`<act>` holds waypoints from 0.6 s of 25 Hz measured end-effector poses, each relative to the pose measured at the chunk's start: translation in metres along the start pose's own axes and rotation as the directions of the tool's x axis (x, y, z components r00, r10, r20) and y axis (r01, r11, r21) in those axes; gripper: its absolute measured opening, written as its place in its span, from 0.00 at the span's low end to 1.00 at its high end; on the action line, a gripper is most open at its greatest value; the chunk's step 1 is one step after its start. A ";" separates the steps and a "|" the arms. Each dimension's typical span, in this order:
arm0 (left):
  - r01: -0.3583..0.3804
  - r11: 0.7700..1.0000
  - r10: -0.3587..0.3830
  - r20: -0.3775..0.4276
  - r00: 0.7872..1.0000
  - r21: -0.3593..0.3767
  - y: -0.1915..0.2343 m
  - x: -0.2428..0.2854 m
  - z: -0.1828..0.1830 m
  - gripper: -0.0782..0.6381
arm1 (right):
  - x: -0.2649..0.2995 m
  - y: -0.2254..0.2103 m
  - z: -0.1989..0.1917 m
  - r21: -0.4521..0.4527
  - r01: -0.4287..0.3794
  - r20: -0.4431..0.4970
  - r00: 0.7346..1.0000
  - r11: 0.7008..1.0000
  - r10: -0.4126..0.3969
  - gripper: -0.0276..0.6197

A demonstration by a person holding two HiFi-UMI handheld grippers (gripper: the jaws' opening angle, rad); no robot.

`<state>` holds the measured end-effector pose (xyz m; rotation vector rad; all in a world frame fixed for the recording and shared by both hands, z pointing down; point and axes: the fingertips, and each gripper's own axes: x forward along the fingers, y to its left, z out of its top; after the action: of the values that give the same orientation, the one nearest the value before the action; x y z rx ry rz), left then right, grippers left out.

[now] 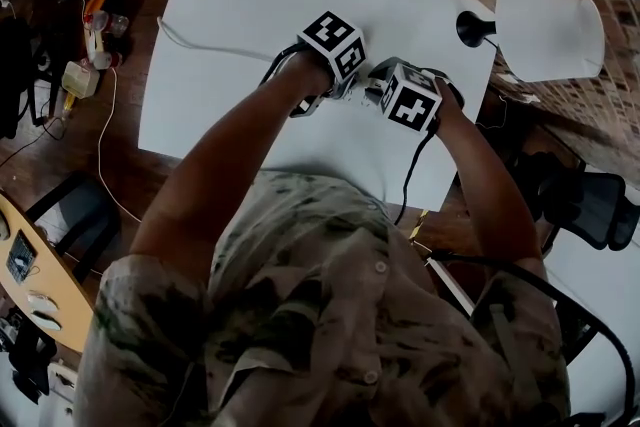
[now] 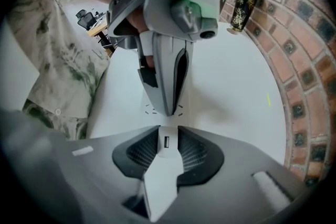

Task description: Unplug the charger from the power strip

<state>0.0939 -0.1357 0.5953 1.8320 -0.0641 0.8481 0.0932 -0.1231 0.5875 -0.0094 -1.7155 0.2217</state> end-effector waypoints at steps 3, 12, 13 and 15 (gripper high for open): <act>-0.003 1.000 0.003 0.001 1.000 0.000 0.000 0.000 0.001 0.10 | 0.000 0.000 0.000 -0.003 -0.005 -0.009 1.000 1.000 0.005 0.21; -0.009 1.000 0.009 0.004 1.000 0.000 0.000 0.000 0.001 0.11 | 0.001 0.001 -0.001 -0.019 0.009 -0.059 0.998 1.000 -0.010 0.21; -0.010 1.000 0.010 0.005 1.000 0.001 0.000 0.000 0.001 0.11 | 0.000 0.001 -0.001 -0.020 0.009 -0.062 0.998 1.000 -0.011 0.20; -0.011 1.000 0.011 0.004 1.000 0.006 0.000 0.001 0.002 0.11 | -0.012 0.000 0.005 -0.022 0.015 -0.042 0.999 1.000 -0.016 0.20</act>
<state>0.0952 -0.1368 0.5954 1.8409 -0.0745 0.8533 0.0898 -0.1258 0.5752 -0.0163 -1.6754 0.1902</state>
